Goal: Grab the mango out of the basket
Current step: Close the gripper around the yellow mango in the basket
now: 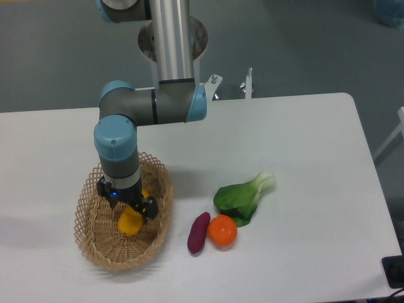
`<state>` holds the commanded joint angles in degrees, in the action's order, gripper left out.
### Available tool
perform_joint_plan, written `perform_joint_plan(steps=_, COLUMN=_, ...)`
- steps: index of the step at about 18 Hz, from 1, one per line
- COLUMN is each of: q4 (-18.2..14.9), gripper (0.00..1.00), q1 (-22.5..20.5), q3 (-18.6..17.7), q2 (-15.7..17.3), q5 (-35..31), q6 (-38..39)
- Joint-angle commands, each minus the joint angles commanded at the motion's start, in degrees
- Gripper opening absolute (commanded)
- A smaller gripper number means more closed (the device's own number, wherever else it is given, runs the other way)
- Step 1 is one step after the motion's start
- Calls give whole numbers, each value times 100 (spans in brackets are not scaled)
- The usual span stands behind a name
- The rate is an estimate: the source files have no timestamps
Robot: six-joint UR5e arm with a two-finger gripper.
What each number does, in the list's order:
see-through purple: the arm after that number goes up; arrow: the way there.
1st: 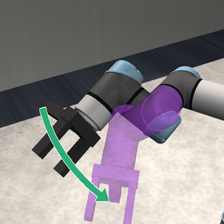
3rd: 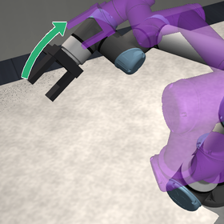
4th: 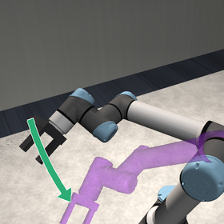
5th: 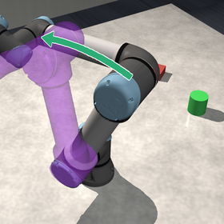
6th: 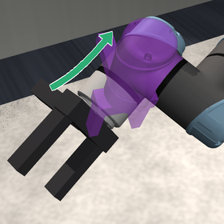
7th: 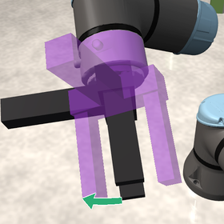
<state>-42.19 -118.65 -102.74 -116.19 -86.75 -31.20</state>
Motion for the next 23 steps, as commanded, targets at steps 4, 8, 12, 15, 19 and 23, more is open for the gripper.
perform_joint_plan(steps=4, q4=0, gripper=100, q1=9, q3=9, q2=-9, q5=-27, q6=78)
perform_joint_plan(steps=8, q4=26, gripper=71, q1=9, q3=26, q2=-9, q5=-167, q6=97)
perform_joint_plan(steps=12, q4=35, gripper=59, q1=9, q3=35, q2=-9, q5=-167, q6=79)
perform_joint_plan(steps=15, q4=44, gripper=55, q1=9, q3=44, q2=9, q5=-167, q6=62)
perform_joint_plan(steps=19, q4=53, gripper=55, q1=0, q3=53, q2=61, q5=-150, q6=35)
perform_joint_plan(steps=23, q4=18, gripper=55, q1=-61, q3=158, q2=350, q5=-115, q6=-44)
